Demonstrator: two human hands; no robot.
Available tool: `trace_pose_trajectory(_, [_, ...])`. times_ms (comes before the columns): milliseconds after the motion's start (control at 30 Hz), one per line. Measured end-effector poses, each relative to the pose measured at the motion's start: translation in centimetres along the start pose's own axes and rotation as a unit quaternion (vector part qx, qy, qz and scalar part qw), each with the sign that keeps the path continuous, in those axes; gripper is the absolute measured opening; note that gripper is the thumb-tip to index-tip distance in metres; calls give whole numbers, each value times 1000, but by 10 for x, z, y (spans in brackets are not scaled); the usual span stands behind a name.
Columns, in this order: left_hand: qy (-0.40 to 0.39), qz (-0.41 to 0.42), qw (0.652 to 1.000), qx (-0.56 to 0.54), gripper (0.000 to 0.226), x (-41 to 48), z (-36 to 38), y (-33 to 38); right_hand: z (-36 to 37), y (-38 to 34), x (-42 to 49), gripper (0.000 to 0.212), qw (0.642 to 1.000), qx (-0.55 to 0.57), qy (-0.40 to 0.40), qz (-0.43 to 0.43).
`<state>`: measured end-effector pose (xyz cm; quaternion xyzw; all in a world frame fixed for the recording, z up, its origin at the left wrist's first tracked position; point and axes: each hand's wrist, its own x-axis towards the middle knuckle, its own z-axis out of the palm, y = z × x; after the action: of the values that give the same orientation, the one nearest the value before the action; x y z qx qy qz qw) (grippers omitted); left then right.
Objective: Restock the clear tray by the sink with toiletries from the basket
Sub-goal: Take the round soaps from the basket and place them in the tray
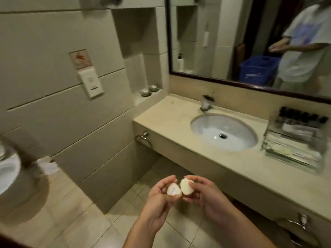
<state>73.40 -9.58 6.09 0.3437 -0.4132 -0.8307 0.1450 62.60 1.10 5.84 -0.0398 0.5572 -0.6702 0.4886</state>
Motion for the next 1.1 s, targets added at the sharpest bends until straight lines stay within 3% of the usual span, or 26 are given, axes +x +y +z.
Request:
trace_pose_trajectory(167, [-71,-58,992,87,45,51,93,-34,-96,-33,-1,16,993,88,77,-34])
trace_pose_trajectory(367, [-130,-115,981,88,37,112,209,-81,-220,-85,4,16,983,104,144,-54])
trace_pose_trajectory(567, [-125,-151,973,123,36,161,299,-118,-321,-124,1,17,969,130,204,-60])
trace_pose_trajectory(967, [-170,-227,940,191,44,277,398,-147,-429,-158,62,17,924,238,295,-48])
trace_pose_trajectory(1100, [-185,-257,928,196,23,338,426,-137,-446,-184,104,24,917,242,312,-50])
